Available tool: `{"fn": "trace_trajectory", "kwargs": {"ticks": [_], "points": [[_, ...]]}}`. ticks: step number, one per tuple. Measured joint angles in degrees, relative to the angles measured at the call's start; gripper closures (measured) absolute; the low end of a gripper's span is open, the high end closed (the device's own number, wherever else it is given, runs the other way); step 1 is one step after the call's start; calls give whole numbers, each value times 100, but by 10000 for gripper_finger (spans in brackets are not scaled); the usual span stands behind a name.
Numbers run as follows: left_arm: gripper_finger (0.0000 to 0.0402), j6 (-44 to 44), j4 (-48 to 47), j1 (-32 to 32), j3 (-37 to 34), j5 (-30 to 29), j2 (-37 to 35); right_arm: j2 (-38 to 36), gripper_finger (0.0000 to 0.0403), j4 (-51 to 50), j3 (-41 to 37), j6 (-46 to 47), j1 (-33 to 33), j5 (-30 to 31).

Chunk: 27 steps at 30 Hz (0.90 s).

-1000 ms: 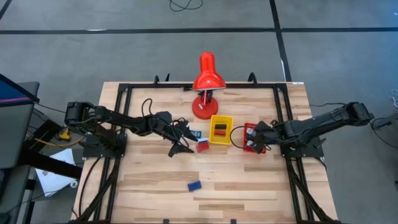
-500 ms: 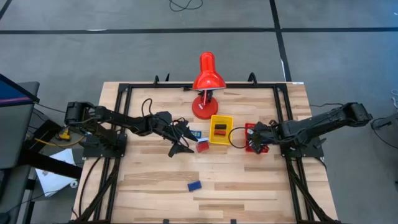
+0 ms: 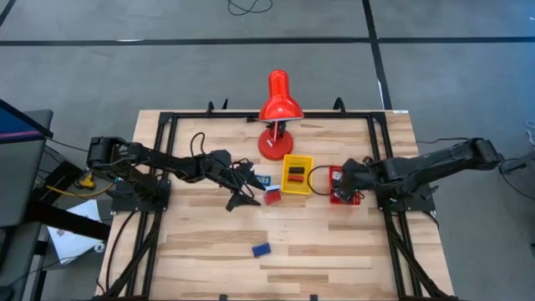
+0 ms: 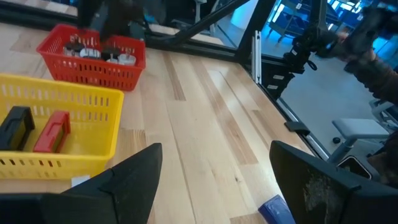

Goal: Pick & Place Office items
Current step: Put the white digital clock into the yellow bin

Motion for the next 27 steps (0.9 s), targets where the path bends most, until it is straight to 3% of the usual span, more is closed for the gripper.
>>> {"fn": "trace_trajectory", "kwargs": {"ticks": [4,9,14,19,22,27], "points": [[110,52,-244,0,0,0,0,-371,204,-86,305,-1,218,682],[110,825,-860,-32,0,-358,4,-630,207,750,248,-223,638,1367],[110,1111,-888,-177,-1,-1626,61,-461,206,1459,248,-690,865,1414],[110,1290,-888,-337,-1,-1922,68,-269,205,1568,246,-744,914,1412],[110,1292,-887,-516,-2,-2480,242,-171,206,1575,242,-745,908,1413],[110,1292,-238,-685,-2,-2989,932,-14,206,1578,242,-750,906,1416]]}}
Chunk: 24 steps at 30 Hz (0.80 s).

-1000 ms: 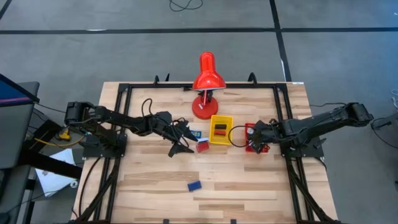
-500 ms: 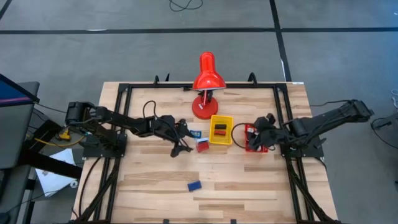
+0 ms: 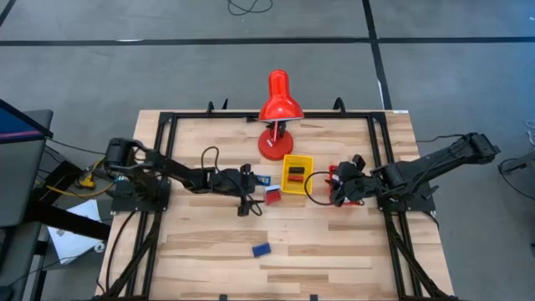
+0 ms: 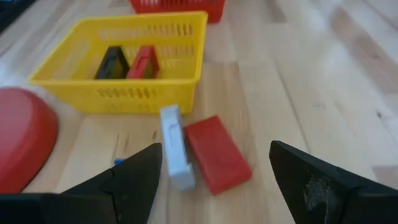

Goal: Pick & Place Office items
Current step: Put the white digital clock into the yellow bin

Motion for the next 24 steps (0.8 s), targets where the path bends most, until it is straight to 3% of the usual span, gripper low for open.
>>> {"fn": "trace_trajectory", "kwargs": {"ticks": [6,9,11,24], "points": [[110,-180,613,93,1,-33,499,5,207,68,0,-1,0,-2],[116,-293,649,98,4,-442,614,0,206,94,0,0,0,-2],[126,-303,717,92,6,-650,727,0,205,99,0,-1,0,-2],[201,-500,1318,131,7,-608,1291,0,206,93,0,10,0,-2]]}}
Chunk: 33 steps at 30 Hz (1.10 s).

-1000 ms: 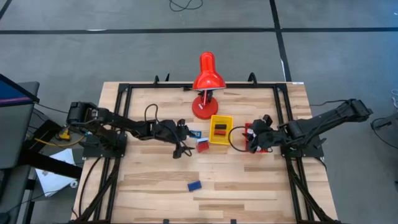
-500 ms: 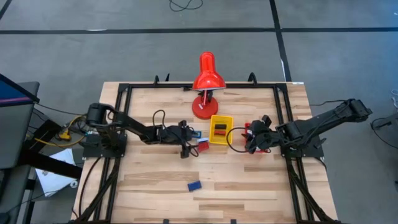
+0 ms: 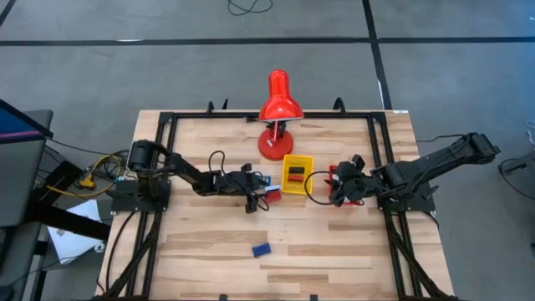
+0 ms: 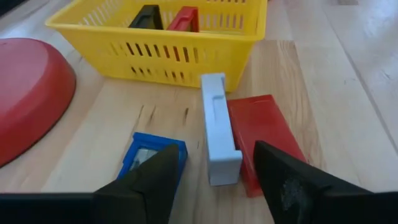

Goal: Pick & Place Office items
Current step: Put the white digital clock into the yellow bin

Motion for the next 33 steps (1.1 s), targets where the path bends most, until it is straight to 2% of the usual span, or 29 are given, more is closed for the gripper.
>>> {"fn": "trace_trajectory", "kwargs": {"ticks": [6,14,18,24,29,33], "points": [[262,0,39,2,0,-100,0,0,207,287,0,-74,0,-1],[349,17,45,2,0,-119,0,0,206,1403,0,-1313,-17,-37],[351,22,-152,2,-3,-117,-207,0,214,1909,2,-1769,-205,-485],[344,-348,-1191,2,11,-112,-1161,150,229,2269,9,-2098,-619,-1050],[349,-691,-2027,-34,212,-98,-1773,793,236,2640,280,-2571,-953,-1562],[348,-695,-2563,-163,491,-103,-1959,1558,236,2538,846,-2988,-1089,-1580]]}}
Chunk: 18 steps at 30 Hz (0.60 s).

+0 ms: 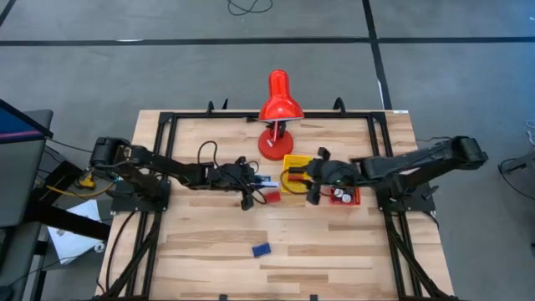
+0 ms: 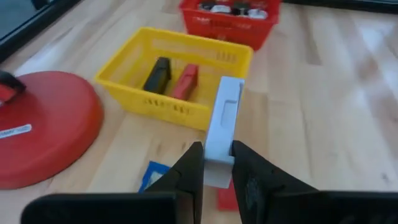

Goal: Pick & Place Office items
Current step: Put the white digital clock into the yellow bin

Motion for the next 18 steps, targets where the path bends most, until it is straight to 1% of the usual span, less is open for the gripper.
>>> {"fn": "trace_trajectory", "kwargs": {"ticks": [3,6,12,18], "points": [[347,124,-59,-90,157,2,35,614,234,-42,482,-422,-7,-155],[347,149,-44,-138,256,6,115,1198,234,-93,953,-722,12,-439],[347,158,-58,-239,243,-18,120,2198,236,-470,1821,-779,1,-857],[347,227,-66,-371,242,-14,114,2820,235,-1069,2428,-777,-2,-892]]}}
